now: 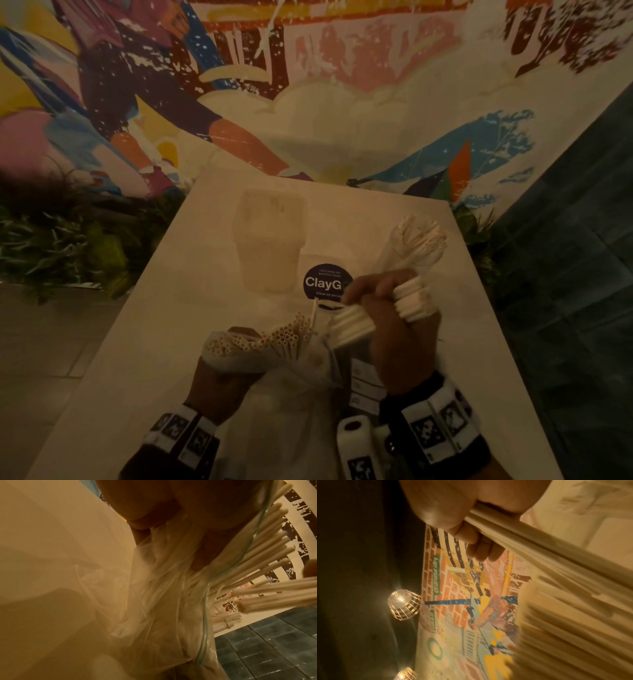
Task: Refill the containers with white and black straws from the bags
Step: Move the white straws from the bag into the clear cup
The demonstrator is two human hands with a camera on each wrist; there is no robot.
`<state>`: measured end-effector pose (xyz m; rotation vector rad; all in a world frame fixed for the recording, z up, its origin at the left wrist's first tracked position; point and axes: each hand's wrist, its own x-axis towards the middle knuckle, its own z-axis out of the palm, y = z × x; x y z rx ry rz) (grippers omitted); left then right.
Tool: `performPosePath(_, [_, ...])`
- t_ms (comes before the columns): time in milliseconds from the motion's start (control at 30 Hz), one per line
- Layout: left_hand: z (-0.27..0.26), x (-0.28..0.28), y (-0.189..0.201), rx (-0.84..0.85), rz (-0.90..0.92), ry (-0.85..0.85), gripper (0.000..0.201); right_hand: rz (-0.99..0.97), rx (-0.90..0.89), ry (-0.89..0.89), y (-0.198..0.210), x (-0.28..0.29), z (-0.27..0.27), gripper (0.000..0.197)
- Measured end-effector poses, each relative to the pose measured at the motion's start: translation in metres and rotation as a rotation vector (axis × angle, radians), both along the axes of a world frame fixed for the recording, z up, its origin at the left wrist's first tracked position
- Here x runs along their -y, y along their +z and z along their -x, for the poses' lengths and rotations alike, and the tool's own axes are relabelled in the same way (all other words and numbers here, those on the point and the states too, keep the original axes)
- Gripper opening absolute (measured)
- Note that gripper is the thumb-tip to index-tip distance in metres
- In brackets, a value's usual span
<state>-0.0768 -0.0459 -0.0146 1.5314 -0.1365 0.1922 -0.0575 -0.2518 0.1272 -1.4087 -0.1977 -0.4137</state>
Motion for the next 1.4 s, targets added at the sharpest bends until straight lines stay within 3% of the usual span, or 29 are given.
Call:
performPosePath(100, [-0.001,-0.002,-0.003,-0.019,0.009,-0.001,0.038,-0.100,0.113,-0.035,0.030,0.015,-0.015,0.026])
performPosePath(333, [0.000,0.004,0.007,0.002,-0.082,0.004,0.038,-0.076,0.270,-0.300,0.063,0.067,-0.069,0.028])
performPosePath(533, [0.002,-0.001,0.002,-0.037,-0.041,0.019,0.043,-0.055,0.355,-0.381,0.067,0.096,-0.108,0.024])
performPosePath(700, [0.001,-0.001,0.002,-0.081,0.021,0.011,0.045,-0.052,0.324,-0.383,0.044,0.108,-0.140,0.026])
performPosePath(833, [0.001,0.001,0.005,-0.087,0.021,0.009,0.040,0.127,-0.019,-0.465,0.001,0.105,-0.161,0.007])
performPosePath(900, [0.001,0.003,0.005,-0.092,0.028,0.004,0.035,0.220,-0.106,-0.506,-0.015,0.107,-0.167,0.004])
performPosePath(1000, [0.001,0.004,0.008,-0.077,0.052,0.000,0.034,0.303,-0.096,-0.569,-0.020,0.109,-0.170,0.015])
performPosePath(1067, [0.001,0.005,0.008,-0.075,0.054,0.006,0.035,0.389,-0.079,-0.625,-0.020,0.109,-0.170,0.010])
performPosePath(1167, [0.001,0.004,0.008,-0.081,0.051,0.019,0.038,0.595,-0.063,-0.696,-0.020,0.113,-0.170,0.034])
performPosePath(1300, [0.001,0.002,0.009,-0.064,0.025,0.030,0.039,0.726,-0.065,-0.748,-0.025,0.121,-0.177,0.053])
performPosePath(1400, [0.000,0.004,0.009,-0.047,-0.011,0.024,0.045,0.701,0.037,-0.804,-0.025,0.123,-0.179,0.048])
